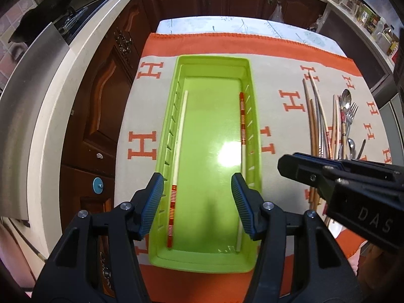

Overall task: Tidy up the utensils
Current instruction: 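Lower both chopsticks into the green tray and open both tools, then move both tools back over the chopstick pile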

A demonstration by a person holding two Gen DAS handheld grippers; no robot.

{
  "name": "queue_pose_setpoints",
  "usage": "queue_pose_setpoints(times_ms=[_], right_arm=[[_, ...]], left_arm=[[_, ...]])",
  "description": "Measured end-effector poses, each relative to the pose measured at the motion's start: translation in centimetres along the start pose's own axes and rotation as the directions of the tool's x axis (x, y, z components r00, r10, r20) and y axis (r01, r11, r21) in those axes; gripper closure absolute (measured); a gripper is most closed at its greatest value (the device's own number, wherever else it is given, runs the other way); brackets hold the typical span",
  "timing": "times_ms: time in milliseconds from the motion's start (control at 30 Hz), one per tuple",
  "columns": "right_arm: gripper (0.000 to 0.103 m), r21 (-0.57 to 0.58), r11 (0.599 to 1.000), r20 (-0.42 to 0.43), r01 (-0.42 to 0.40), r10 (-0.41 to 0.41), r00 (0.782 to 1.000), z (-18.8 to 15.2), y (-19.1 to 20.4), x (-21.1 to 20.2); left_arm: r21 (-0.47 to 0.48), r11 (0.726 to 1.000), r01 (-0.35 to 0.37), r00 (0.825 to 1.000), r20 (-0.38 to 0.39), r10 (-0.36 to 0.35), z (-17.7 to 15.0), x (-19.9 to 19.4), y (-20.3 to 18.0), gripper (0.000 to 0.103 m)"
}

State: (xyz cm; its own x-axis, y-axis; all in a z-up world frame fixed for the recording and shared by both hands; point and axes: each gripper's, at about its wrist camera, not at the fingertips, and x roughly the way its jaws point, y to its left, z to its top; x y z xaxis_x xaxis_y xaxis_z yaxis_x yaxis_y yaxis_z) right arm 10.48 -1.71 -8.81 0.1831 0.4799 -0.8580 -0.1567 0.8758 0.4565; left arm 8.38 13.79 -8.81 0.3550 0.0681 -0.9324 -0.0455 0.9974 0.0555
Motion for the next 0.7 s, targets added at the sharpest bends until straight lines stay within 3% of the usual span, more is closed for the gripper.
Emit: queue_pose_setpoints(times_ms=[100,500,700], right_arm=[[0.076,-0.039,0.999,0.039,0.031,-0.029,0.999,-0.9,-0.3,-1.5],[0.076,-0.045,0.994,0.149,0.097,-0.089,0.985,-4.1,-5.4,-7.8],[0.076,-0.013,0.989,0.23,0.145,-0.138,0.963,-4.9,-8.2,-10.9]], left_arm=[[-0.007,1.0,0.003,1.0,0.02,-0.003,-0.4,-1.0,-0.6,0.05],[0.026,0.999,0.047,0.997,0.06,-0.049,-1.8,-4.6,-4.7,0.05],[0.09,0.994,0.068,0.994,0.078,-0.076,-2.0,-5.3,-8.4,0.05]])
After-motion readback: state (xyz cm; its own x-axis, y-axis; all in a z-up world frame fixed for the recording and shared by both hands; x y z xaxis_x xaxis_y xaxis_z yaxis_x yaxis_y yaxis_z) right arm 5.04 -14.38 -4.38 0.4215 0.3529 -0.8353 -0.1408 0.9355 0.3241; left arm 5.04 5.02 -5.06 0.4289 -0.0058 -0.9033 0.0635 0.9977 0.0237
